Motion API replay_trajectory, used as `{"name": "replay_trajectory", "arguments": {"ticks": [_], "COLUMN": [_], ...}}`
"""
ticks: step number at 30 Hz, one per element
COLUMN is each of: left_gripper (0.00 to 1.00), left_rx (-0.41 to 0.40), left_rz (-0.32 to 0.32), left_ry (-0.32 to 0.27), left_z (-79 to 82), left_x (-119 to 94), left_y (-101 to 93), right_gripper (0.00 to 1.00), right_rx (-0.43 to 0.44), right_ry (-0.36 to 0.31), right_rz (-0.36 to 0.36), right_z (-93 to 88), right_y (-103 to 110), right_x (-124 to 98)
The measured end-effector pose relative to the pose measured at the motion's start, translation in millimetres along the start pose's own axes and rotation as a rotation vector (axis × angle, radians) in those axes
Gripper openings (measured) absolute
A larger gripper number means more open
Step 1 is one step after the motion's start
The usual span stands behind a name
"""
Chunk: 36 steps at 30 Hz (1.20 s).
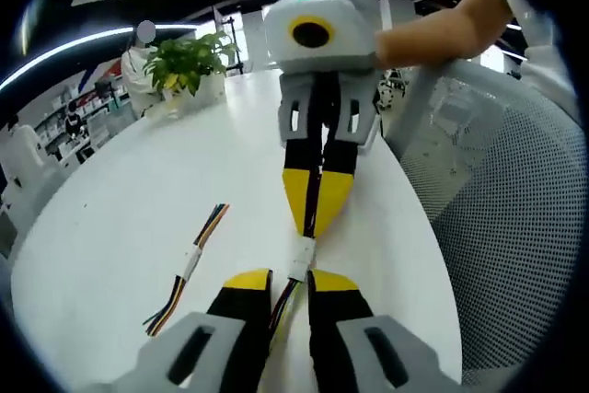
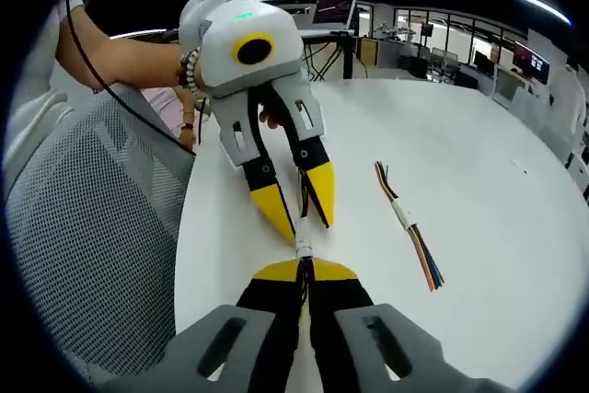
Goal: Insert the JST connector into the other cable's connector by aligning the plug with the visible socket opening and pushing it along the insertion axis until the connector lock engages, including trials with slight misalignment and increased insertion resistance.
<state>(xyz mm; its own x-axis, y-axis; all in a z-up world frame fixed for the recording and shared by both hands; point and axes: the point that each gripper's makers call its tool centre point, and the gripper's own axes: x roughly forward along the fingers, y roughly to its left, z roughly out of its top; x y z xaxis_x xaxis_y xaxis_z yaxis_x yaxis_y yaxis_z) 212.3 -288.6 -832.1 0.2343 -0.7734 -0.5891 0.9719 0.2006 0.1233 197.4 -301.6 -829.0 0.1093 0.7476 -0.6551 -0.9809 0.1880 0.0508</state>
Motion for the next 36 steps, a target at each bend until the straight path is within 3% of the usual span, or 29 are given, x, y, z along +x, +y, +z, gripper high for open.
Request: {"name": "replay_trajectory", "arguments": {"ticks": [8, 16, 29, 36], "left_gripper": [0.02, 0.01, 0.01, 0.02], "left_rx": [0.031, 0.040, -0.049, -0.073], "left_rz": [-0.014, -0.013, 0.046, 0.049], "left_ry": [-0.011, -0.006, 0.026, 0.049], "left_z": [-1.1, 6.8, -7.6, -16.6], "left_x": [-3.0, 3.2, 7.5, 9.9], "left_y": [4.2, 25.4, 62.7, 67.8], "right_gripper": [0.00, 0.00, 0.00, 0.00], "right_rx": [-0.014, -0.029, -0.071, -0.058], "right_ry": [-0.017, -0.037, -0.032, -0.019], "right_rz": [-0.007, -0.038, -0.057, -0.055], "right_z": [1.9, 5.4, 12.4, 6.6], "right_y": [-4.1, -31.6, -68.1, -74.6], "right_x": [2.6, 0.9, 18.5, 27.0]}}
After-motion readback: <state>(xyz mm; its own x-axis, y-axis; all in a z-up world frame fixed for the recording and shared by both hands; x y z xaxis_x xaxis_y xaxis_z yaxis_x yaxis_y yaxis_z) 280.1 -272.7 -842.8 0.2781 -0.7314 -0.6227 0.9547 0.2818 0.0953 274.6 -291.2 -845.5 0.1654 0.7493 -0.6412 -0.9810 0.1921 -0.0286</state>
